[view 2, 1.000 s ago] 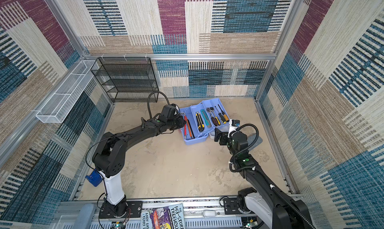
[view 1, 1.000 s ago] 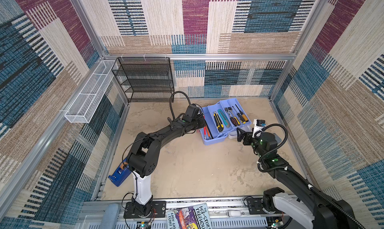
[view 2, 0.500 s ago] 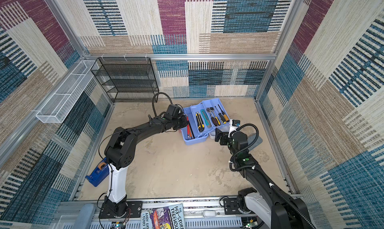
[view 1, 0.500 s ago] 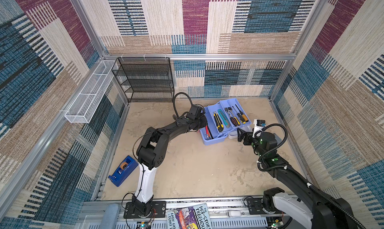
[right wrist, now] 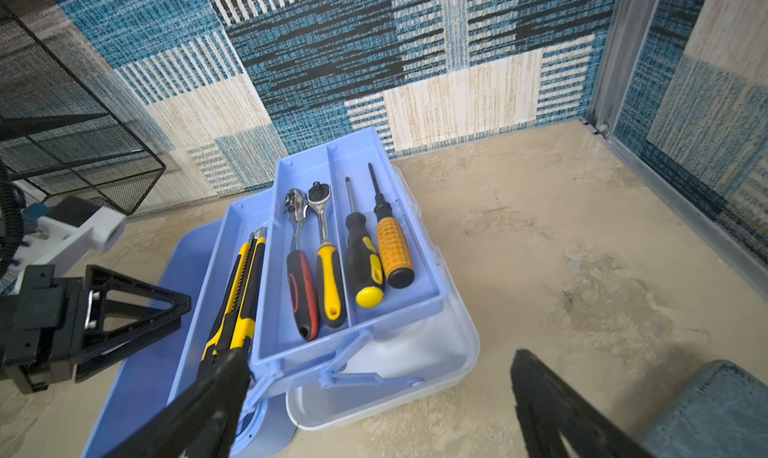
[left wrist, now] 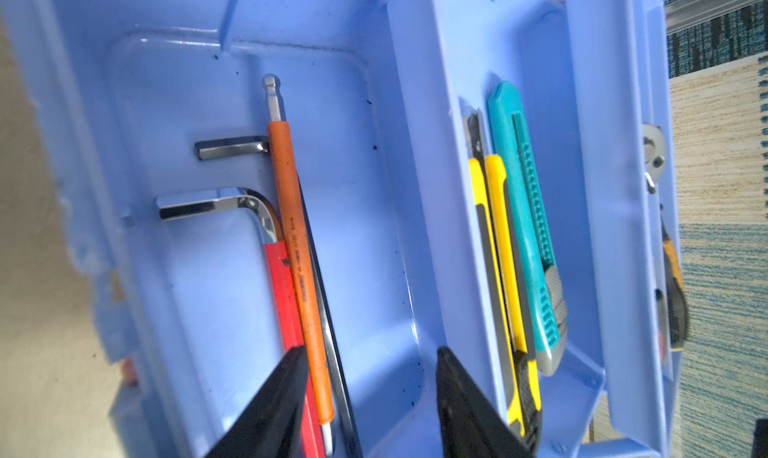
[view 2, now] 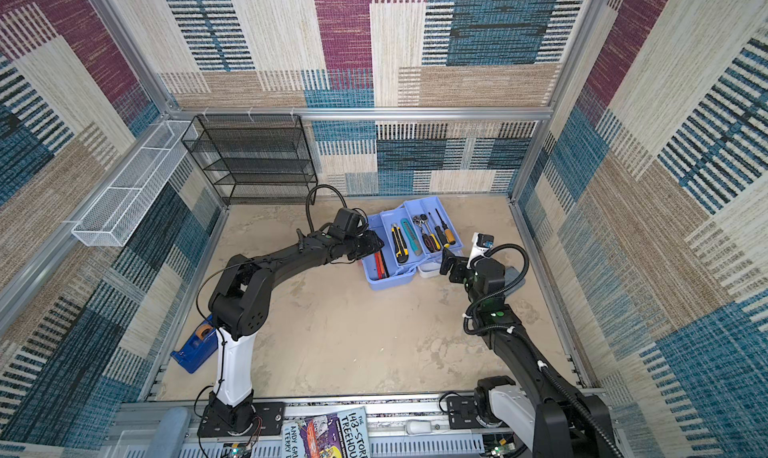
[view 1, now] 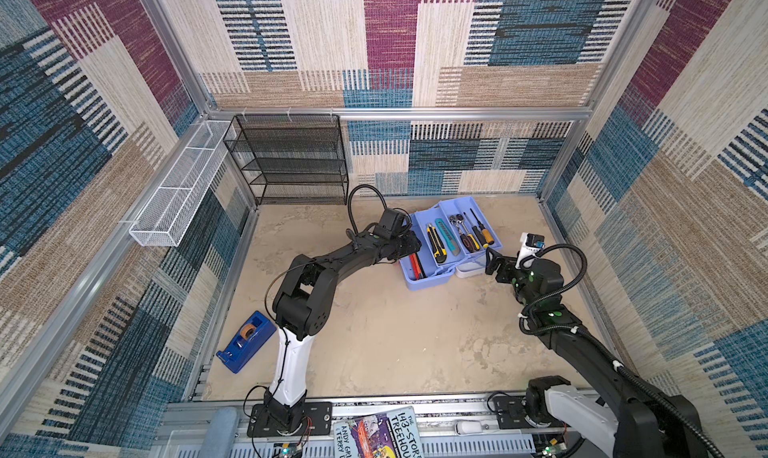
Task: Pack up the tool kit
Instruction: 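Carry the red hex key into the lower box compartment with left, then release the red hex key in the box while right reaches to the top tray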
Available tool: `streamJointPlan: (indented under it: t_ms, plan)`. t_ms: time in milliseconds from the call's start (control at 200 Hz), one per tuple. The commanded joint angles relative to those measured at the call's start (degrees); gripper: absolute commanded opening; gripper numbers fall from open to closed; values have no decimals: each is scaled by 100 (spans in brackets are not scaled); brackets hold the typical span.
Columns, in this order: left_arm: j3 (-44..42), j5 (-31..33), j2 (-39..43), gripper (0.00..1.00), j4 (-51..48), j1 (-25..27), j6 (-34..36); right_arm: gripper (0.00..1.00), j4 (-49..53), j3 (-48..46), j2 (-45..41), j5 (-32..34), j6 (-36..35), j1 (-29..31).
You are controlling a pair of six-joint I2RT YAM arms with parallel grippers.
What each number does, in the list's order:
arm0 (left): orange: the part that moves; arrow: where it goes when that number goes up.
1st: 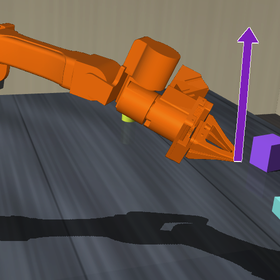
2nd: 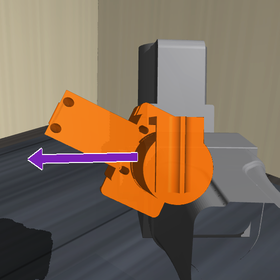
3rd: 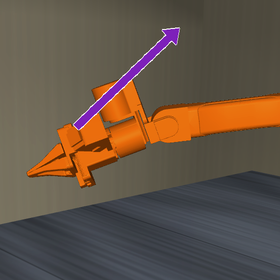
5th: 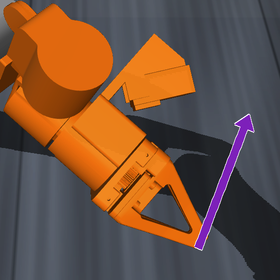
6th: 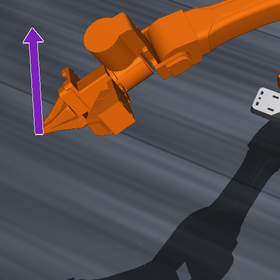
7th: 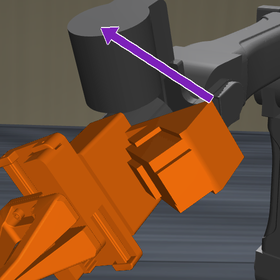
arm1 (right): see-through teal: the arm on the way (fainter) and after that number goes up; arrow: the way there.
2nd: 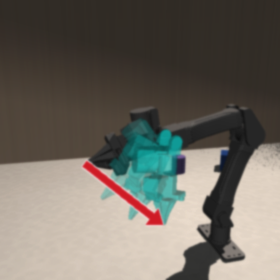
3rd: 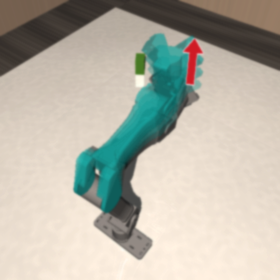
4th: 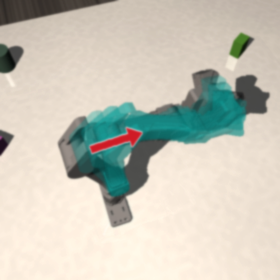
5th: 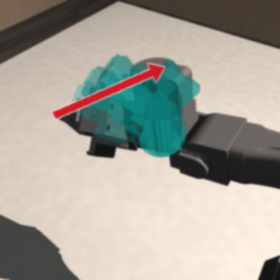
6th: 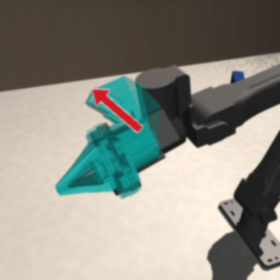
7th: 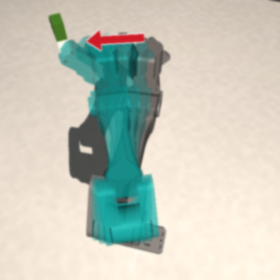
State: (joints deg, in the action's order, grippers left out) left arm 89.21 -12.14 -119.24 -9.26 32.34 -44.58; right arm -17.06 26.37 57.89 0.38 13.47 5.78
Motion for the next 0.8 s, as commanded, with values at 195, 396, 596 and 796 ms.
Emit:
streamJointPlan:
  t_ms: [195,396,596,796]
  plan:
    - [-468,165,815,57,-26,9,476,100,-793,199,558,-731,120,-560]
    - [-1014,299,1273,57,-138,9,808,100,-1204,346,1085,-1156,147,-718]
    - [-1375,217,1354,57,-176,9,935,100,-1642,507,1676,-1701,124,-853]
    - [-1650,73,1350,57,-80,17,882,100,-1786,701,2107,-2063,94,-930]
